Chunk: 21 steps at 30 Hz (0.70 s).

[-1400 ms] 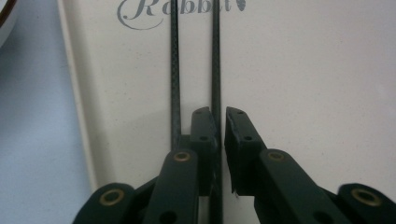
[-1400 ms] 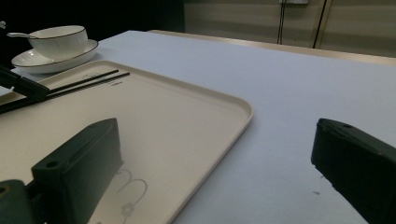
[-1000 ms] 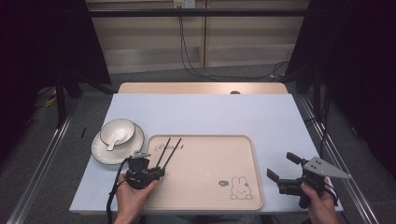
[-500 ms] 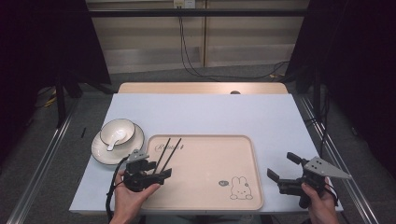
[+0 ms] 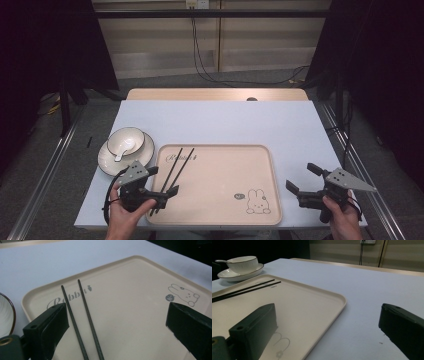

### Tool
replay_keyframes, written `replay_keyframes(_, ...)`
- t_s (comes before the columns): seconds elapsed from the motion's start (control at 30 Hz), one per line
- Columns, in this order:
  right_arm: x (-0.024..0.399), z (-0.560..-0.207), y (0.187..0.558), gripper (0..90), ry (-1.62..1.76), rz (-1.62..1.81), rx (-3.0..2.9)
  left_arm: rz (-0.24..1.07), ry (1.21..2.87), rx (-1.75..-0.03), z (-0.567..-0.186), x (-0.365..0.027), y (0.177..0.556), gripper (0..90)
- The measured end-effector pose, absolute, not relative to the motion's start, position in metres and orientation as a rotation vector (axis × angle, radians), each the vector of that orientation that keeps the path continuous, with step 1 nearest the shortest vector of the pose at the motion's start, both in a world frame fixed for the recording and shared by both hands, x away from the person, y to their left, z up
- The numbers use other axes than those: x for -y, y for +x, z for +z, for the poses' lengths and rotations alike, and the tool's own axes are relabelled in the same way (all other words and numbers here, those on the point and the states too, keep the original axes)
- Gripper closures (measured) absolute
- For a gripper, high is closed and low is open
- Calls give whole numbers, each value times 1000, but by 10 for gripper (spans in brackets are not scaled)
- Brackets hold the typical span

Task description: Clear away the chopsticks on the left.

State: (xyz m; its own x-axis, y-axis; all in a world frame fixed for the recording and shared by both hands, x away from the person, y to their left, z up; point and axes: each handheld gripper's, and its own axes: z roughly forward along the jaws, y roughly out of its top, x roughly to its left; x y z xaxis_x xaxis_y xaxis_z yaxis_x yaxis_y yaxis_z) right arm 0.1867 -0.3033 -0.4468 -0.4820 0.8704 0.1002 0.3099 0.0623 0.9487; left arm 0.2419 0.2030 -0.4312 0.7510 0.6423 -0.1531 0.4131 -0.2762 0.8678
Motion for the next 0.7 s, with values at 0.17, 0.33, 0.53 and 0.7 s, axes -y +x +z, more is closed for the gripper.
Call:
replay_keyframes(0.17,304,-447,187,14,1173,1429,-1835,299,1856,-797,-429,-222,238,31)
replay_keyframes(0.33,304,-447,187,14,1173,1430,-1835,329,1833,-826,-429,-241,231,28)
replay_keyframes(0.53,304,-447,187,14,1172,1431,-1835,348,1792,-845,-431,-262,223,28)
replay_keyframes(0.7,305,-447,187,14,1171,1427,-1833,367,1765,-869,-434,-271,219,28)
